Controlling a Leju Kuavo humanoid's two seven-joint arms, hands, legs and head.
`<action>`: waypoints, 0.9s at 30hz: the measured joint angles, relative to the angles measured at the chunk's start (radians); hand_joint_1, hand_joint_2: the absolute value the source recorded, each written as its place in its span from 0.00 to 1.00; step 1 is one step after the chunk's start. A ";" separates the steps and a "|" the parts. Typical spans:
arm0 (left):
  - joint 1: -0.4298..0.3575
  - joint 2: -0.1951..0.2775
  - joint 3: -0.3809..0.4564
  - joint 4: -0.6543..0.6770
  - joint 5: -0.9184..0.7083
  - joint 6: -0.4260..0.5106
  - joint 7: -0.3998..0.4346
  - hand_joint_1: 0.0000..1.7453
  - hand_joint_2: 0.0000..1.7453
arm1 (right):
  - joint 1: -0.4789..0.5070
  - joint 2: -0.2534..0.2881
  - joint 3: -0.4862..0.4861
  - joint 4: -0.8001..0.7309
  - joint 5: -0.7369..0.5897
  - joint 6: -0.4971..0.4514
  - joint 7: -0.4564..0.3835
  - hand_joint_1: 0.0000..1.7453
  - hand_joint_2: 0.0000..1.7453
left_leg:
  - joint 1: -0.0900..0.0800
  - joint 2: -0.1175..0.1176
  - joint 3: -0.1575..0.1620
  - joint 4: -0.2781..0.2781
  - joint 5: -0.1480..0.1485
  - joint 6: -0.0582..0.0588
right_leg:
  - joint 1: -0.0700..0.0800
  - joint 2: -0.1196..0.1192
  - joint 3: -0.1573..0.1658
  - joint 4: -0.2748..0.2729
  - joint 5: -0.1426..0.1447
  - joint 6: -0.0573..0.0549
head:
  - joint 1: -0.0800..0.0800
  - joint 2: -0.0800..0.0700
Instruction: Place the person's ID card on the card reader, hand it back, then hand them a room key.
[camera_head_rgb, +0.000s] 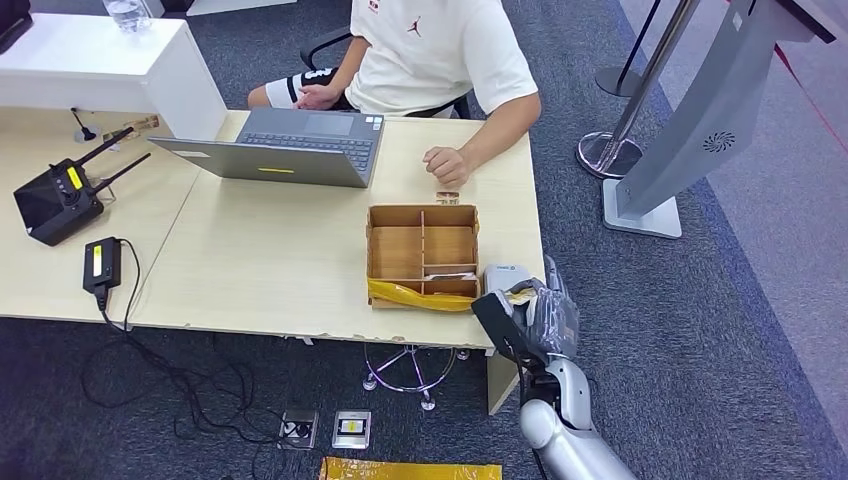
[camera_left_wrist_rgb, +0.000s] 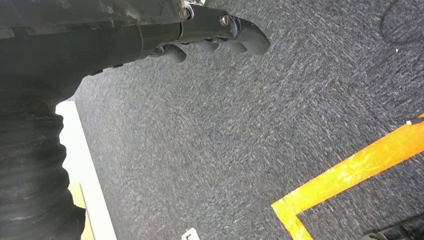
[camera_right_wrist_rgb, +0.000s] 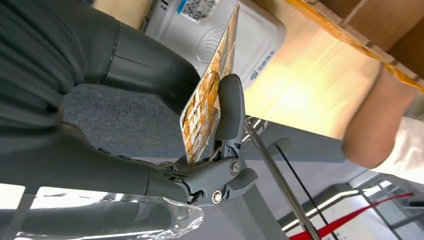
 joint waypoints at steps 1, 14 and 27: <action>0.000 0.000 0.000 0.000 0.003 -0.001 0.001 0.00 1.00 | -0.001 0.002 0.000 0.006 0.002 0.000 0.007 1.00 1.00 | 0.000 0.000 0.000 0.000 0.000 0.000 | 0.000 0.000 0.000 0.000 0.000 0.000 | 0.000 0.000; 0.000 -0.004 0.004 0.000 0.069 -0.013 0.040 0.00 1.00 | -0.033 0.053 0.017 0.098 0.015 0.039 0.067 1.00 1.00 | 0.000 0.000 0.000 0.000 0.000 0.000 | 0.000 0.000 0.000 0.000 0.000 0.000 | 0.000 0.000; 0.000 -0.011 0.012 0.001 0.109 -0.014 0.080 0.00 1.00 | -0.047 0.089 0.089 0.147 -0.007 0.015 0.095 1.00 1.00 | 0.000 0.001 0.000 0.000 0.000 0.000 | 0.000 0.001 0.000 0.000 0.000 0.000 | 0.000 0.000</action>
